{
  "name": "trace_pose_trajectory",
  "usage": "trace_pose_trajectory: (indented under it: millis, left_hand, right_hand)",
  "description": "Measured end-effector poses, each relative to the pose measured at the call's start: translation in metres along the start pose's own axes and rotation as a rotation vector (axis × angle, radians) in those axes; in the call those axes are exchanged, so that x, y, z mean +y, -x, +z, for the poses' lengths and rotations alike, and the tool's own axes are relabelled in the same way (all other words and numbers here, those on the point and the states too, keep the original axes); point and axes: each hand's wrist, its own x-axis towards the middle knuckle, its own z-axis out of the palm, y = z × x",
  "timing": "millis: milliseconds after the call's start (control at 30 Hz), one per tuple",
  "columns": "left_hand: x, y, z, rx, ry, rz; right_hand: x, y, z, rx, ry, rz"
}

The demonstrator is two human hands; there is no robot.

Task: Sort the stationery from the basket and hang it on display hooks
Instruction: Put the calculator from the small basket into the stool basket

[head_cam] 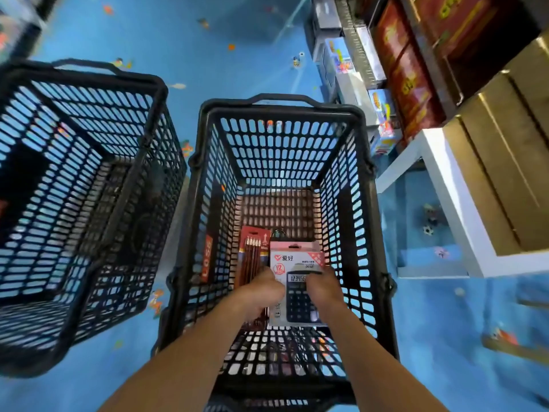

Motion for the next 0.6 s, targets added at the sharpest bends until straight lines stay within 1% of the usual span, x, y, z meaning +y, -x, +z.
trace_pose_trajectory:
  millis: [133,233,367,433,500,600]
  left_hand:
    - [0.0,0.004,0.001,0.041,-0.034,-0.03]
    - [0.0,0.003,-0.002,0.063,-0.032,-0.017]
    - [0.012,0.027,-0.007,0.039,0.056,0.019]
    - [0.016,0.041,-0.01,0.026,0.067,0.033]
    - [0.016,0.049,-0.014,0.054,0.046,0.06]
    - [0.019,0.072,-0.017,0.147,-0.014,0.145]
  right_hand:
    - [0.0,0.003,-0.002,0.013,0.103,-0.012]
    - [-0.004,0.003,-0.004,0.021,0.154,-0.007]
    - [-0.006,0.01,-0.009,0.021,0.217,-0.026]
    - [-0.008,0.019,-0.013,0.025,0.249,-0.074]
    - [-0.01,0.03,-0.016,0.031,0.266,-0.149]
    - [-0.013,0.048,-0.017,0.044,0.253,-0.285]
